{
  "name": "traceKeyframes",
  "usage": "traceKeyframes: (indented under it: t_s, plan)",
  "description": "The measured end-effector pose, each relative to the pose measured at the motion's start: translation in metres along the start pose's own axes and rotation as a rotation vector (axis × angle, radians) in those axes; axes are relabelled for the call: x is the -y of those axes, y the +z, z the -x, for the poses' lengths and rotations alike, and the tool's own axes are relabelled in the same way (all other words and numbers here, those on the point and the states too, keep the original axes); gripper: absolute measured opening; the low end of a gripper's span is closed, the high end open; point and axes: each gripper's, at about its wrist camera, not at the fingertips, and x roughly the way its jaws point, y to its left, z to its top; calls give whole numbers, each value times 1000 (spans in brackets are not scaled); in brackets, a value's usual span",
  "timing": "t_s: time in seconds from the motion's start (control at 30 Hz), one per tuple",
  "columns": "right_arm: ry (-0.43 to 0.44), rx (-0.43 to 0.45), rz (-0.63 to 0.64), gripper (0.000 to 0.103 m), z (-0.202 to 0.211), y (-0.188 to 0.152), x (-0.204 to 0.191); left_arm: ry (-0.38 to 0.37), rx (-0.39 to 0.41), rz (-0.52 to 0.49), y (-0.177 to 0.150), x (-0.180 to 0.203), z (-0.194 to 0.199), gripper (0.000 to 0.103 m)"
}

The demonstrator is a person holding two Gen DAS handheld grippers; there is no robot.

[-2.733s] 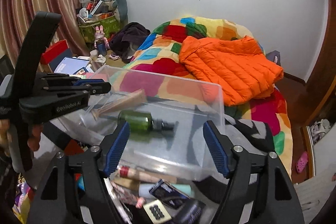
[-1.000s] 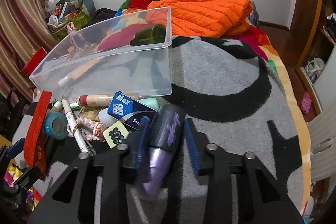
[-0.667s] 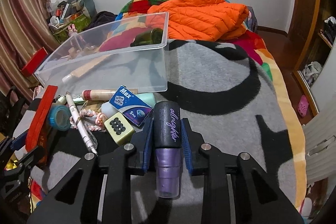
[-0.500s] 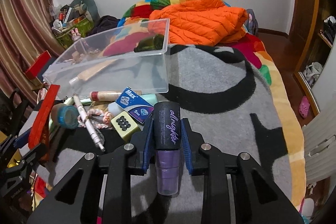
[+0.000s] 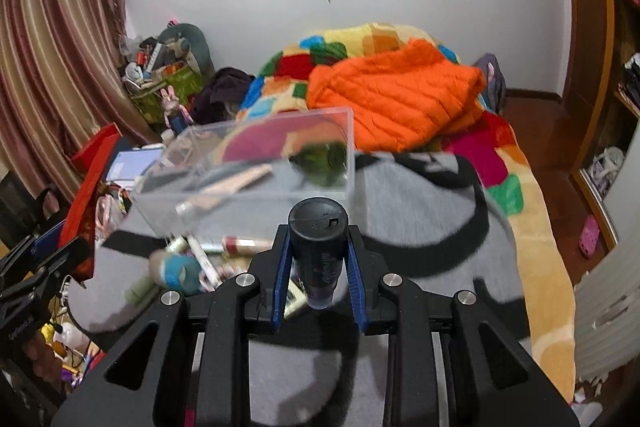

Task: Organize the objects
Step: 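Drop the red pouch and purple bottle into the clear box with both tools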

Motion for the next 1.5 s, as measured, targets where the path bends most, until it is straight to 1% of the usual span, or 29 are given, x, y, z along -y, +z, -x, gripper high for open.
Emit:
traceKeyframes:
  t_s: [0.07,0.17,0.3,0.43,0.57,0.7,0.93,1.03,1.1,1.2,1.4,1.5]
  plan:
    - [7,15,10,23,-2,9,-4,14,7,7,13,-4,-7,55]
    - [15,29,26,23,-6,23,-10,8,2,26,28,-11,-20,55]
    - [27,38,37,23,-17,44,-16,11,-3,15,44,-16,-37,55]
    - [24,34,50,23,-34,60,-20,-2,-39,9,58,-18,-61,55]
    - [-3,10,72,23,-57,69,-26,3,-80,9,66,-19,-87,55]
    - [-26,-28,105,23,-79,69,-31,23,-124,-3,69,-18,-115,55]
    - [-97,-128,180,23,-124,64,-35,-6,-195,-11,65,-13,-151,55]
    - [-102,-157,201,23,-135,61,-38,-15,-225,-13,62,-10,-163,55]
    - [-100,-172,214,23,-141,58,-41,-26,-239,-15,61,-8,-167,55]
    - [-113,-166,238,23,-143,56,-49,-28,-254,-23,60,-6,-174,55]
    - [-77,-175,256,23,-144,55,-60,-45,-266,-23,58,-6,-175,55]
    - [-72,-185,265,24,-144,54,-63,-39,-266,-29,59,-6,-172,55]
